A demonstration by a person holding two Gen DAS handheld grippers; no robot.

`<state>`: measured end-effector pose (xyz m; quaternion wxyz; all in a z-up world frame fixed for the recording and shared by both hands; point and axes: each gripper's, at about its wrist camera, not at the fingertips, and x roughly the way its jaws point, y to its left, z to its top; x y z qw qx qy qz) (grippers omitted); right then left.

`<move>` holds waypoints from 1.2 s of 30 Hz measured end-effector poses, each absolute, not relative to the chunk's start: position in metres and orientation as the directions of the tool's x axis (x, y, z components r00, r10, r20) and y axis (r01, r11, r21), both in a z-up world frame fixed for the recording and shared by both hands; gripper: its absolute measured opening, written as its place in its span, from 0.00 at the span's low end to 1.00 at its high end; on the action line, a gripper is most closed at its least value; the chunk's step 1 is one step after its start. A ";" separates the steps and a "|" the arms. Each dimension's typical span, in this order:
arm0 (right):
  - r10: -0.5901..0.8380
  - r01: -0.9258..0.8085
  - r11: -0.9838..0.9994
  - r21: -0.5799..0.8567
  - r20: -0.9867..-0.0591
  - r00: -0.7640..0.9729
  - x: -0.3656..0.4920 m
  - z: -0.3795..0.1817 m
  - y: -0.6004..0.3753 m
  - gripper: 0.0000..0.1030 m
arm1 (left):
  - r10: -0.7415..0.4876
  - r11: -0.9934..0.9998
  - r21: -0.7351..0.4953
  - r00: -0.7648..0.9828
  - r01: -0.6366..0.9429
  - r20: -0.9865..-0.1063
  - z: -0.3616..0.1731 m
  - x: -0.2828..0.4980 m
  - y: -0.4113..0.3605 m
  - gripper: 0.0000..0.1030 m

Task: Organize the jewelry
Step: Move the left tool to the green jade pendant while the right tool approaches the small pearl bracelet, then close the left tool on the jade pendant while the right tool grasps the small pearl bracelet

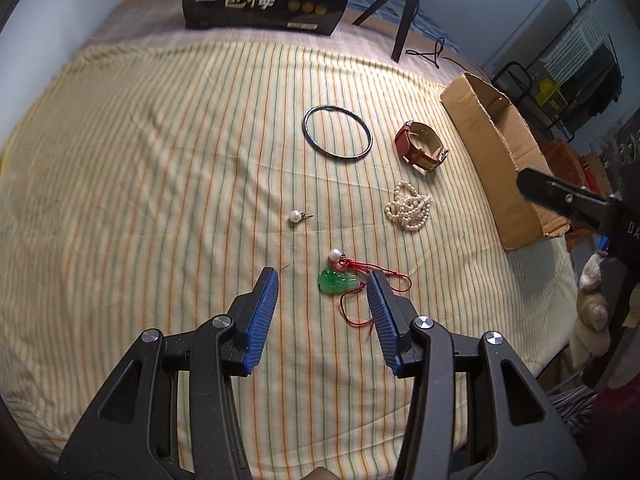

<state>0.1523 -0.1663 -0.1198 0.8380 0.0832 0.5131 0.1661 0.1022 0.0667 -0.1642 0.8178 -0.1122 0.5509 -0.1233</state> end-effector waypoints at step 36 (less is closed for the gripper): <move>0.316 -0.187 0.944 0.273 -0.911 0.265 0.173 -0.178 -0.130 0.39 | -0.333 0.935 -0.353 0.281 -0.022 -0.900 -0.192 0.147 0.053 0.21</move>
